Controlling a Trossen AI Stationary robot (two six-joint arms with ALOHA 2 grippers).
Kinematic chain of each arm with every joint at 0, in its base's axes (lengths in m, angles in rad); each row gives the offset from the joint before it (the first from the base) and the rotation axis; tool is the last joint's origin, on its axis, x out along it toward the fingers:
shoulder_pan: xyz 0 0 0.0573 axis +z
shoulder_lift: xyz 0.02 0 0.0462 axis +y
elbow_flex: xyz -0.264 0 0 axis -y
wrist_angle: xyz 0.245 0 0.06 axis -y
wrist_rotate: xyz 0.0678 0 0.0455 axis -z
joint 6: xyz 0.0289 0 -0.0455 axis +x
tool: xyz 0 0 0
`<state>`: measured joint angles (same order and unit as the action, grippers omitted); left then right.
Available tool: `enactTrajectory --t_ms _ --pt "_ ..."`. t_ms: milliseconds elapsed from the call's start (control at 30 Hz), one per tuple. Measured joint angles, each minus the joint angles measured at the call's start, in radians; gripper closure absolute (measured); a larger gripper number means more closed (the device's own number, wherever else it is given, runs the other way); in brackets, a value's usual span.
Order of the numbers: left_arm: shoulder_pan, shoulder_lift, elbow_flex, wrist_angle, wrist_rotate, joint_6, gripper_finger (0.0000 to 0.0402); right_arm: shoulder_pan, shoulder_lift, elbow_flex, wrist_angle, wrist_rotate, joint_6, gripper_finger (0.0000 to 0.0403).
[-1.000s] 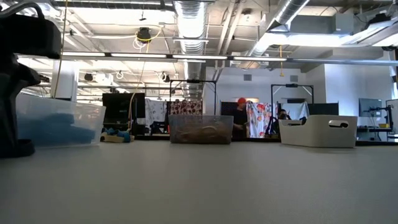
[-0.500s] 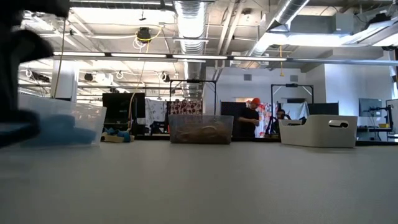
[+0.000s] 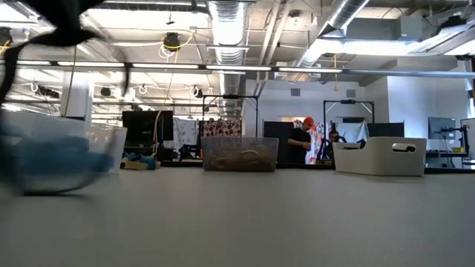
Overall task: Sort rubber bands into baskets
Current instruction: Put the black rubber band into the white bin
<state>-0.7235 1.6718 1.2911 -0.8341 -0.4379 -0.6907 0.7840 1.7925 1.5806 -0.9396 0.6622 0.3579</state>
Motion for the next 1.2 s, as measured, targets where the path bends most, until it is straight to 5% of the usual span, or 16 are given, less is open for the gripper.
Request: enactTrajectory --t_ms 367,1200 --pt "0.052 -0.001 0.117 -0.016 -0.049 0.192 0.0401 -0.082 0.217 -0.001 0.397 -0.029 -0.305 0.0138" --pt "0.058 -0.002 0.154 -0.008 -0.067 0.283 0.0401 -0.301 0.225 0.0 0.656 -0.045 -0.339 0.0146"
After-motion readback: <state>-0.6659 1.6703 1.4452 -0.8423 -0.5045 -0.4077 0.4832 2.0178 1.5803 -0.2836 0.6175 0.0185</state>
